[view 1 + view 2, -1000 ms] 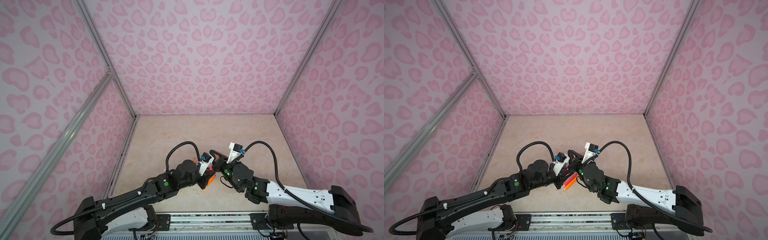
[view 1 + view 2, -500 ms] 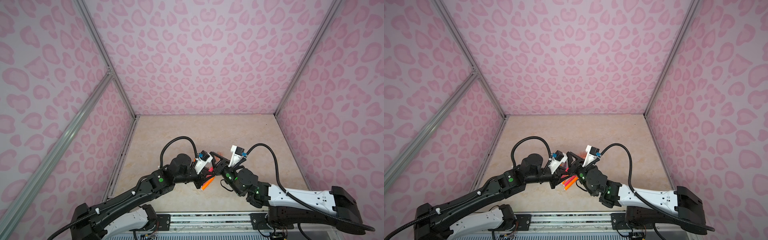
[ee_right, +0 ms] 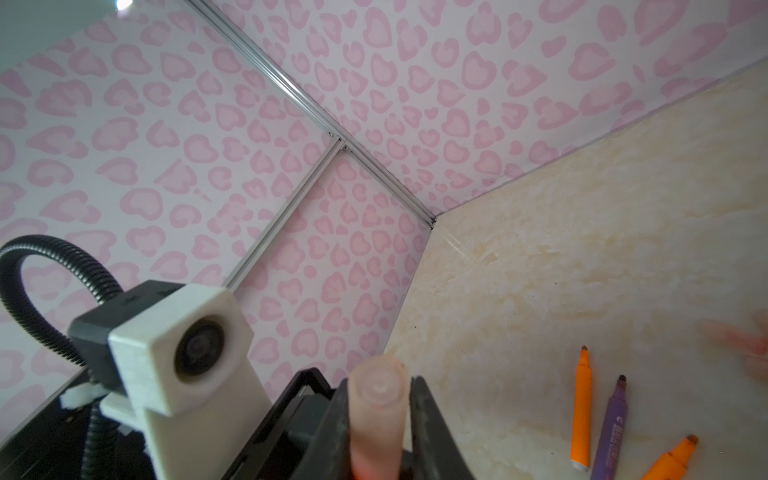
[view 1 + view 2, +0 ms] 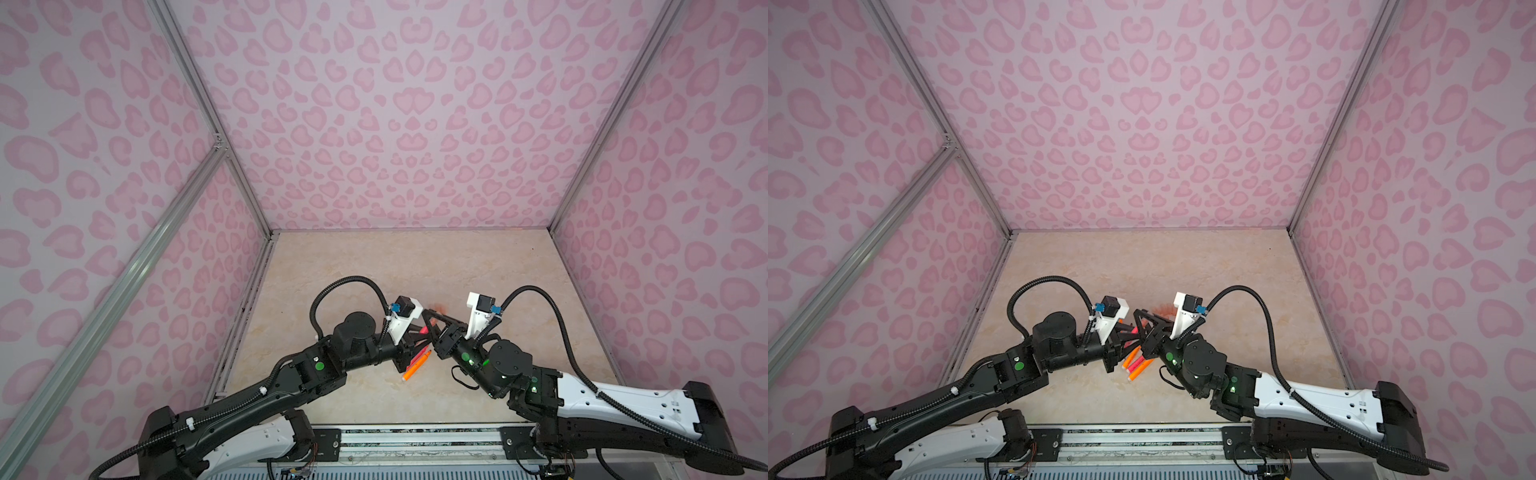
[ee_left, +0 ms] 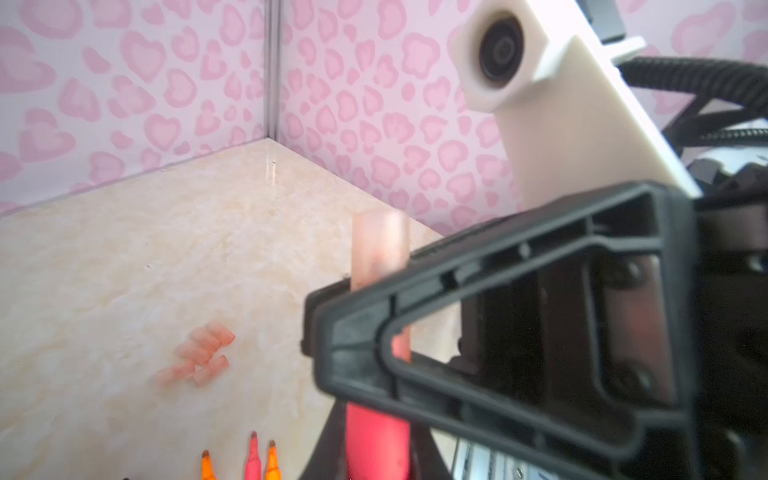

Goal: Insert the pens into the pen caps
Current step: 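Press the cap down onto the pink marker with the right gripper, then open the left gripper while the right gripper pulls the capped marker away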

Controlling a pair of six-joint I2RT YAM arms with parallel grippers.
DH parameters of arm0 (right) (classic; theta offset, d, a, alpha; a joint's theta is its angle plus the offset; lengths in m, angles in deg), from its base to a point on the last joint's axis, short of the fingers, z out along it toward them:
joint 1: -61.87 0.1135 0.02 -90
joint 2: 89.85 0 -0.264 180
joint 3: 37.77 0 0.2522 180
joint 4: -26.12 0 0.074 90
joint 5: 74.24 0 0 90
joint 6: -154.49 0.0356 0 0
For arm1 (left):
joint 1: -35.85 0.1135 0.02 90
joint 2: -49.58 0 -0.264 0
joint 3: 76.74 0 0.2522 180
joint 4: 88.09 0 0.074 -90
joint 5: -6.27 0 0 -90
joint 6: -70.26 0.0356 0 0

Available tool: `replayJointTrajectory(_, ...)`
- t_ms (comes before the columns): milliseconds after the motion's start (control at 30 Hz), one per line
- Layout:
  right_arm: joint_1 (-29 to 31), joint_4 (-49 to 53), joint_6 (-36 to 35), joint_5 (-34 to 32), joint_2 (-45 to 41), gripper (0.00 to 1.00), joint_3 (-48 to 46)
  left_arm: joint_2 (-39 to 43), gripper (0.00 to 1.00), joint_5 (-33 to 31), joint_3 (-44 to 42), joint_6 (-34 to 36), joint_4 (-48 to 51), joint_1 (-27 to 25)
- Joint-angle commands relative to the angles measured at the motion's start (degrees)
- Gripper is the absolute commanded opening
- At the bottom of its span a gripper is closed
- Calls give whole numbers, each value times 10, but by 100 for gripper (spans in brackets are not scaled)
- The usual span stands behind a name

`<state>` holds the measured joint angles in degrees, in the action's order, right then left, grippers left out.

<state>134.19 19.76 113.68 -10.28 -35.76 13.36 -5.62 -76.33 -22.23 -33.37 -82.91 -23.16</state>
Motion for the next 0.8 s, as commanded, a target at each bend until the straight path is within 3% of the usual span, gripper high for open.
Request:
replayJointTrajectory(0, -3, 62, -28, 1, -11, 30, -6, 2, 4, -44, -11, -1, -100, -16)
replayJointTrajectory(300, -5, 69, -49, 9, -15, 29, 4, -33, 4, -41, -11, 0, -111, -48)
replayJointTrajectory(567, -21, 98, -21, -3, -23, 3, -6, -50, 3, -77, -6, -12, -103, -51)
replayJointTrajectory(667, -40, 134, -5, -12, -37, 0, -11, -65, 15, -116, 0, -23, -83, -50)
replayJointTrajectory(767, -84, 192, 12, -12, -57, 0, -18, -79, 34, -137, -6, -32, -74, -50)
